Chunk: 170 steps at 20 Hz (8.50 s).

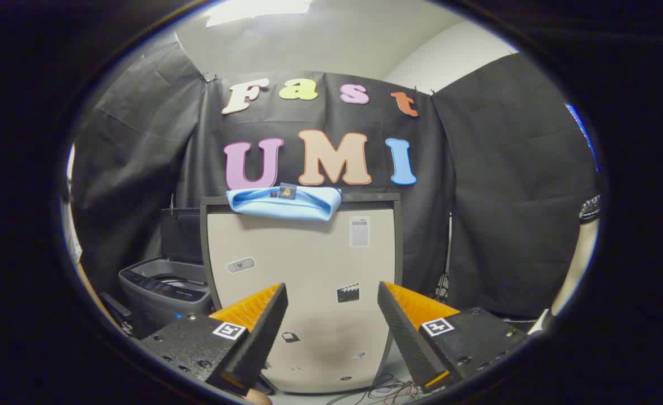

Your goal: Put the clothes into the washing machine and then close the washing machine lid.

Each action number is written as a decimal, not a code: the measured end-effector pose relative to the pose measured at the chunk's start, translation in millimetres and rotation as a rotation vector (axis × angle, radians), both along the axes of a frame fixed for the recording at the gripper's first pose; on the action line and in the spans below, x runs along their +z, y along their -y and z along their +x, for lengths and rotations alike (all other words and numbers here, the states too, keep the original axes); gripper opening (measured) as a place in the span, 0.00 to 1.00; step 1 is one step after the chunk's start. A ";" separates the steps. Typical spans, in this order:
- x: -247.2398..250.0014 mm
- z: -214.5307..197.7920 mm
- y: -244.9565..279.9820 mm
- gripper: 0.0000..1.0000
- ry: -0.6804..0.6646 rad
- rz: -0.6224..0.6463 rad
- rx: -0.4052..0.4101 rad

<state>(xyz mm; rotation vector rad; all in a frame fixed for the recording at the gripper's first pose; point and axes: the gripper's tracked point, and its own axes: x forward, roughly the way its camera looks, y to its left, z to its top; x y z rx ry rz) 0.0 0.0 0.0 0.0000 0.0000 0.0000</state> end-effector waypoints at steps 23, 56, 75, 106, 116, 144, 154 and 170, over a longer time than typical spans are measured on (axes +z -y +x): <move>98.9 61.8 -13.7 0.98 0.026 0.059 -0.041; 80.4 280.6 -135.4 0.63 -0.373 -0.071 0.061; 80.6 230.7 -360.5 0.06 -0.409 0.087 0.420; 57.7 442.8 -450.7 0.96 -0.289 -0.016 0.213; 51.2 442.7 -448.6 0.98 -0.356 0.037 0.258; 61.1 456.9 -441.9 0.97 -0.367 0.077 0.351; 75.6 450.6 -437.1 0.97 -0.282 0.027 0.411; 123.6 371.7 -258.8 0.99 -0.107 0.033 0.275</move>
